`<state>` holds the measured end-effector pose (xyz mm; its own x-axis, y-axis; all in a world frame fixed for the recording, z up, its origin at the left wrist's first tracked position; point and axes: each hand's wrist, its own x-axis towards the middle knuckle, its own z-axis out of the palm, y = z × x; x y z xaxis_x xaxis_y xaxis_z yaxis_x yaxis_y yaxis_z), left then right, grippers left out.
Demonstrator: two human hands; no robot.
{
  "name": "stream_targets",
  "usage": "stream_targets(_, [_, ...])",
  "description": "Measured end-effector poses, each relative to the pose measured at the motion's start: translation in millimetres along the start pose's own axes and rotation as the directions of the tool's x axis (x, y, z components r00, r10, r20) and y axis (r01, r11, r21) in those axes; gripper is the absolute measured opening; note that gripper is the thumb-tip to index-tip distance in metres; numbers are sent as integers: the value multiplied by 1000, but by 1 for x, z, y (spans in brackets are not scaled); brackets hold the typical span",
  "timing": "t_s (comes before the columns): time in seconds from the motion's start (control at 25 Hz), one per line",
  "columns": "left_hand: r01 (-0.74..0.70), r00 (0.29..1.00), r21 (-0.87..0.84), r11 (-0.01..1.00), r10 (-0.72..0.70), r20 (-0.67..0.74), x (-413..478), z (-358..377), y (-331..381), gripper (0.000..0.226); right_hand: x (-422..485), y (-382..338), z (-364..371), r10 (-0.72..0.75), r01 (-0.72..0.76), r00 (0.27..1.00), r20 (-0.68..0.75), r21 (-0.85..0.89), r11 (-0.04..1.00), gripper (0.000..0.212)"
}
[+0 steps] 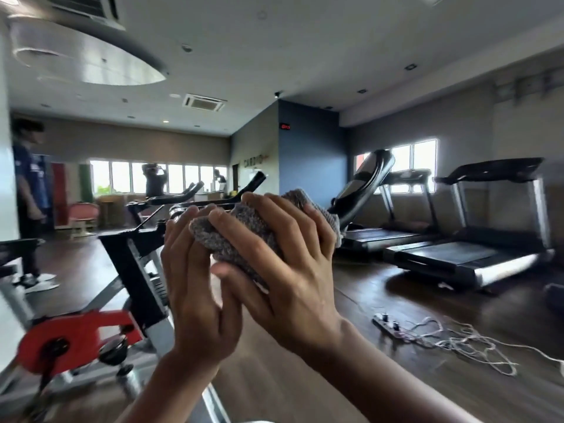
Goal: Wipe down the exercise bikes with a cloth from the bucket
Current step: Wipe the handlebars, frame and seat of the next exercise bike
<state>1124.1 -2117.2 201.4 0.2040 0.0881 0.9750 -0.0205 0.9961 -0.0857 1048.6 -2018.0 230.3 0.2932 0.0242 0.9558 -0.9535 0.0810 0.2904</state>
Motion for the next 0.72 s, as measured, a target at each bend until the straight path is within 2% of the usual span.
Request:
stream_targets(0.08, [34,999,62,997,-35,11,-1,2,9,55,-2,11,-5,-28,28,999,14,-2,1000,39])
stream_targets(0.32, [10,998,195,981,-23,62,3,6,25,57,-5,33,-14,-30,26,999,43,79,996,40])
stream_targets(0.48, [26,994,191,981,-46,98,3,1,26,48,0,49,-21,-84,82,996,40,46,996,39])
stream_targets(0.64, [-15,988,237,971,-21,150,8,-5,28,46,-6,51,-20,31,-31,999,9,31,999,38])
stream_targets(0.72, [-29,988,255,967,-11,154,8,-4,33,46,-7,57,-22,-30,29,999,22,16,999,38])
